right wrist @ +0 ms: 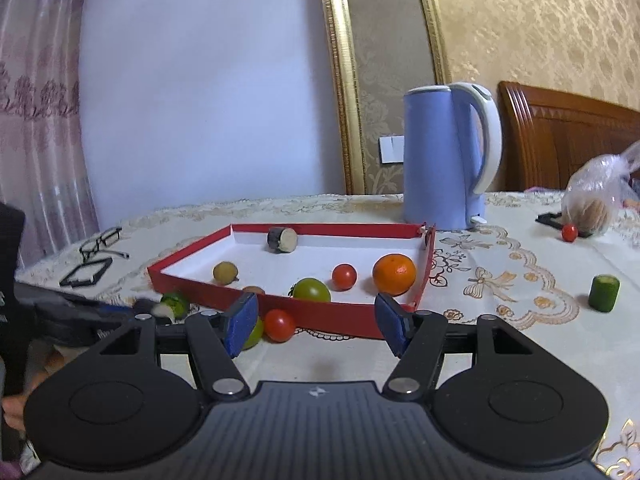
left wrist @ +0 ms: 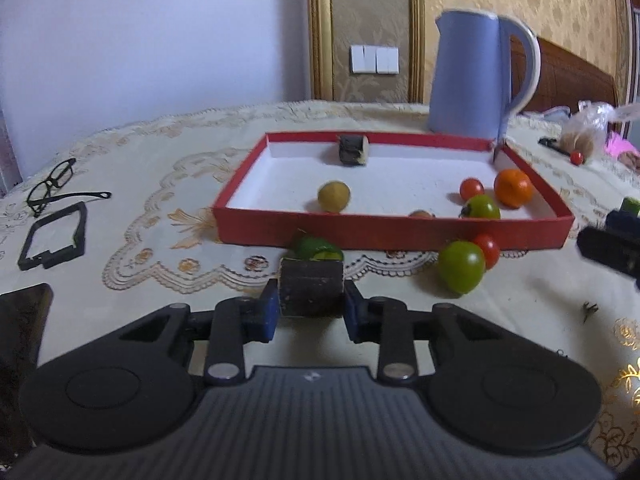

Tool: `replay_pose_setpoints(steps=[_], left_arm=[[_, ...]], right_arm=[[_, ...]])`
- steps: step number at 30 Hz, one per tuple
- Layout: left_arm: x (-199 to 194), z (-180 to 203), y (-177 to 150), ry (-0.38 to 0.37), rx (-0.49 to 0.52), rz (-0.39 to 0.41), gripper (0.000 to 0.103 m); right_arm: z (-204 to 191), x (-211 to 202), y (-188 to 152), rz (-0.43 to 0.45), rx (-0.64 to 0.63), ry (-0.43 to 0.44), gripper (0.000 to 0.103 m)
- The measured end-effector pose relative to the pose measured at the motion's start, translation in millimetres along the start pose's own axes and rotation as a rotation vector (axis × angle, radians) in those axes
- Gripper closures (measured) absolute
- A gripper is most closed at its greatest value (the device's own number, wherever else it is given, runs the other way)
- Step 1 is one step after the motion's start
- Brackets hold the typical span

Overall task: Organize fruits
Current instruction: 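Grasp a green cucumber slice with the right gripper while left holds the eggplant slice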

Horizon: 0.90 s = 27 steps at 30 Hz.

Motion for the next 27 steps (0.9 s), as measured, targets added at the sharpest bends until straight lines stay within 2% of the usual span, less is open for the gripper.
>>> replay_pose_setpoints(steps=[7, 14, 19, 23, 27], left_arm=[[-17, -25, 8, 0.085, -0.009, 0.069, 0.073], [-24, -53, 13, 0.157, -0.063, 0.091, 0.073], [-28, -68, 15, 0.181, -0.091, 0.098, 0.073], [-28, -74, 13, 0.204, -0.091, 0.102, 0.073], [-29, -81, 10, 0.208, -0.107, 0.097, 0.073]], right_arm=[[-17, 10, -8, -0.072, -0.055, 0.056, 0.039], [-53, 15, -1, -0.077, -0.170, 0.128, 0.039], [-89, 48, 3, -0.137, -0.244, 0.187, 0.039], [-105, 80, -4, -0.208, -0.202, 0.232, 0.039], [-115, 105, -12, -0.270, -0.184, 0.222, 0.039]])
Point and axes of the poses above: each gripper's, at about its wrist camera, not at the fingertips, and x roughly the way its jaws point, z to its right, y to its top, the point moved 8 cm from there along x, roughly the way its jaws point, and after that the axes turned 7 degrees about y, right-handed, at the moved point
